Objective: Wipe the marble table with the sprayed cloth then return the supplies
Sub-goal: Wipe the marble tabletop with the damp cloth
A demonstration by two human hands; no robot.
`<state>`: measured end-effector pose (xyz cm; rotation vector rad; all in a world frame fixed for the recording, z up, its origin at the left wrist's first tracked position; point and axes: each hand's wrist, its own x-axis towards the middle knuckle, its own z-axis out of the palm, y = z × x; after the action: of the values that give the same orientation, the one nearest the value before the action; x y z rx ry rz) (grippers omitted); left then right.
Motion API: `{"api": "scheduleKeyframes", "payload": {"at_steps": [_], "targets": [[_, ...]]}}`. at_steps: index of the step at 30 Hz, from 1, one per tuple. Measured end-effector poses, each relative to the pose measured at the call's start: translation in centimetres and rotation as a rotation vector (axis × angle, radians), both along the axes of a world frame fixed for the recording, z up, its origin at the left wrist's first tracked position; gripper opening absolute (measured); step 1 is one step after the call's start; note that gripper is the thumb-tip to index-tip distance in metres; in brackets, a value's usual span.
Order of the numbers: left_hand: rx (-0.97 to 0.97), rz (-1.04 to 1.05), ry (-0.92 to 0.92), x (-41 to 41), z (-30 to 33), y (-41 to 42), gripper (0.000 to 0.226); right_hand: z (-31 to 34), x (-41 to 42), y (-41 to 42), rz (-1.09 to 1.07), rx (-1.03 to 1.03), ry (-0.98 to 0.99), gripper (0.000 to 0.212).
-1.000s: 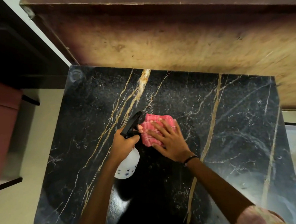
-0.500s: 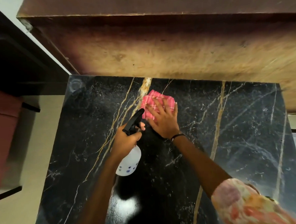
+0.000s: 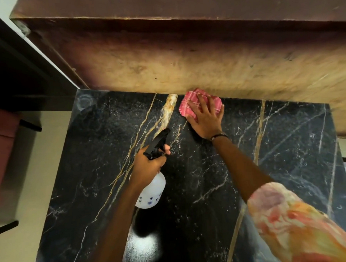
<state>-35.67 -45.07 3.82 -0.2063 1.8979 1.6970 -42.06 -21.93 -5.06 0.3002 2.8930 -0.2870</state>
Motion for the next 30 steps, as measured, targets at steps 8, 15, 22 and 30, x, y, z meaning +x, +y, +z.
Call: {"api": "scheduleKeyframes", "payload": {"at_steps": [8, 15, 22, 30], "targets": [[0.045, 0.036, 0.016, 0.1, 0.3, -0.3, 0.033, -0.3, 2.3, -5.6, 0.426, -0.021, 0.127, 0.057], [0.056, -0.073, 0.083, 0.2, -0.3, -1.2, 0.03, -0.7, 4.7, 2.2, 0.195, 0.023, 0.106, 0.065], [0.087, -0.026, 0.061, 0.5, 0.1, -1.2, 0.034, 0.0, -3.6, -5.0, 0.159, 0.011, 0.055, 0.055], [0.004, 0.09, 0.075, 0.9, 0.2, -0.2, 0.027, -1.0, 6.1, -5.2, 0.564, -0.014, 0.224, 0.048]]}}
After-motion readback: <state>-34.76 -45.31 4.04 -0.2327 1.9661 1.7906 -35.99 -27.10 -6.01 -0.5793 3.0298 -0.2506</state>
